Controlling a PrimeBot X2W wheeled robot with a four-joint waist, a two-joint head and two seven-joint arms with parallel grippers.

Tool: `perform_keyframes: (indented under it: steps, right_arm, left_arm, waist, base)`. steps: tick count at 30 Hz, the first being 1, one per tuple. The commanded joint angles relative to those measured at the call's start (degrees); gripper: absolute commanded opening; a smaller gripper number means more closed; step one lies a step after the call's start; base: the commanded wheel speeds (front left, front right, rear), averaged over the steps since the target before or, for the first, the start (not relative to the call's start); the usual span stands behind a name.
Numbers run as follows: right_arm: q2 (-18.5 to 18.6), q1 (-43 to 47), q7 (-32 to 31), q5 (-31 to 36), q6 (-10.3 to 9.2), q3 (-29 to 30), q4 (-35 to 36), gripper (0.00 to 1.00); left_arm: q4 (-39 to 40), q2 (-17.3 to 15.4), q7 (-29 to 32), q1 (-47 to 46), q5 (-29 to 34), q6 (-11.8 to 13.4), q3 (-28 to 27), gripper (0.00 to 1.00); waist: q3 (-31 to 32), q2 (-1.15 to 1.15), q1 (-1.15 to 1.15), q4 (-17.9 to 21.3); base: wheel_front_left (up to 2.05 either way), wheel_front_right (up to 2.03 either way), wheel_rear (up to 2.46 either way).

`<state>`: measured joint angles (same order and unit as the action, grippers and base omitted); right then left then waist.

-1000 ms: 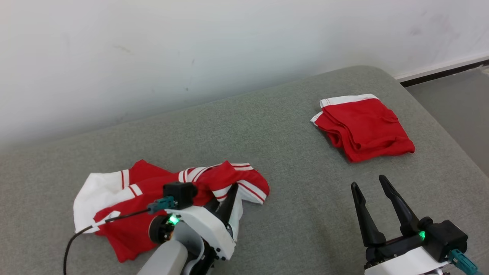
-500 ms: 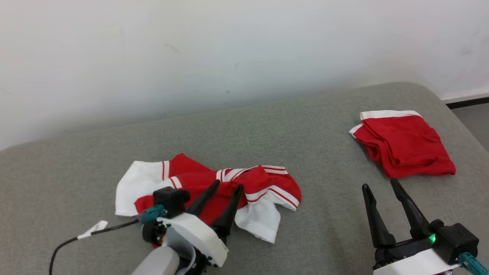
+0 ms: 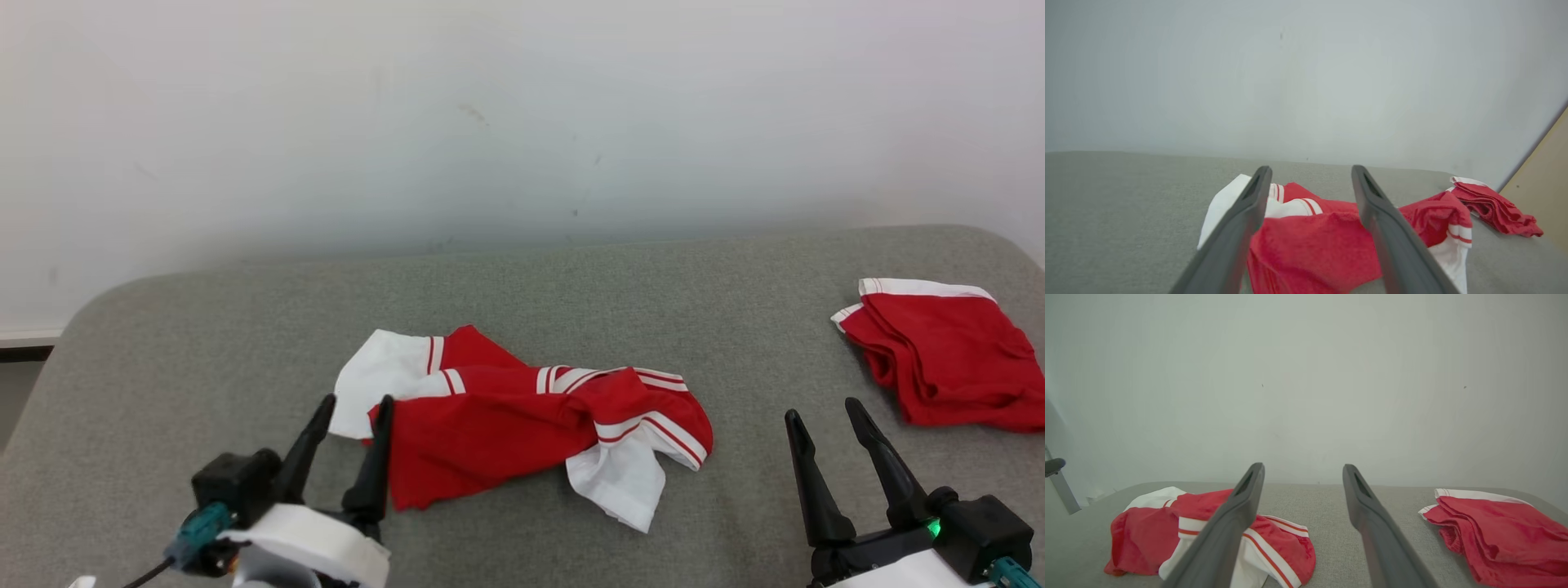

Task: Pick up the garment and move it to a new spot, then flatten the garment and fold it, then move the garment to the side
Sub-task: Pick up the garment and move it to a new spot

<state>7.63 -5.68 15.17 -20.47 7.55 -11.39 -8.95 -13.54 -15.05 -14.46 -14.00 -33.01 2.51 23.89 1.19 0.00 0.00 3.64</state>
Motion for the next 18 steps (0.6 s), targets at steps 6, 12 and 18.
perform_keyframes:
  steps: [6, 12, 18]
  right_arm:
    - [-0.06, 1.26, -0.06, 0.34, -0.12, -0.56, -0.09, 1.00]
    - [0.18, 1.97, -0.06, -0.16, -0.13, -0.79, -0.32, 1.00]
    - [0.47, 1.51, -0.07, -0.26, -0.13, -1.20, -0.56, 1.00]
  left_arm:
    - [3.97, -1.12, -0.73, 7.99, 2.87, 3.27, -6.10, 1.00]
    - [5.75, 0.72, -0.71, 12.94, 5.23, 2.33, -10.27, 1.00]
    - [5.31, 3.27, -0.71, 12.73, 7.16, 0.48, -11.65, 1.00]
  waist:
    - [0.20, 0.00, 0.00, -0.40]
    - [0.11, 0.00, 0.00, -0.17]
    - [0.12, 0.00, 0.00, 0.14]
  base:
    - [0.00, 0.00, 0.00]
    - [0.00, 0.00, 0.00]
    - [0.00, 0.00, 0.00]
